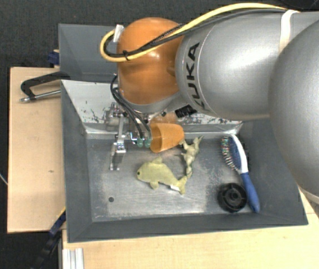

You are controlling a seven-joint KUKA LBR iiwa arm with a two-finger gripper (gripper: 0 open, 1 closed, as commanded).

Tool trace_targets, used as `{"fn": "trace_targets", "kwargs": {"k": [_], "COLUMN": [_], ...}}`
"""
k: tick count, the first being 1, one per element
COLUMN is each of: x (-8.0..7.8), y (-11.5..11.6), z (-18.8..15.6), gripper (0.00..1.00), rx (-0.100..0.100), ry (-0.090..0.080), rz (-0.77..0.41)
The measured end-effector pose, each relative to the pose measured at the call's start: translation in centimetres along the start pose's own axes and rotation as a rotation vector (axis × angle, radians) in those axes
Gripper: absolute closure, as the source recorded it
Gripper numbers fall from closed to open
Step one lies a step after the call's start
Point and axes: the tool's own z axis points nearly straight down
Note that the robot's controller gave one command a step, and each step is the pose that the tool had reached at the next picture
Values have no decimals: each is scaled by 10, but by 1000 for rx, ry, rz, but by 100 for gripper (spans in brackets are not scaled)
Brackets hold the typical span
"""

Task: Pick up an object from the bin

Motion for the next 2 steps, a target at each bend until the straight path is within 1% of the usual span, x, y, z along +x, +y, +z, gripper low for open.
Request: {"fn": "trace_targets", "kwargs": {"k": [1,2], "x": [-6,-22], "y": [11,-40], "z": [57,126], "gripper": [0,0], "rx": [1,-2], "ry": [-3,-12], "rz": [-35,-171]}}
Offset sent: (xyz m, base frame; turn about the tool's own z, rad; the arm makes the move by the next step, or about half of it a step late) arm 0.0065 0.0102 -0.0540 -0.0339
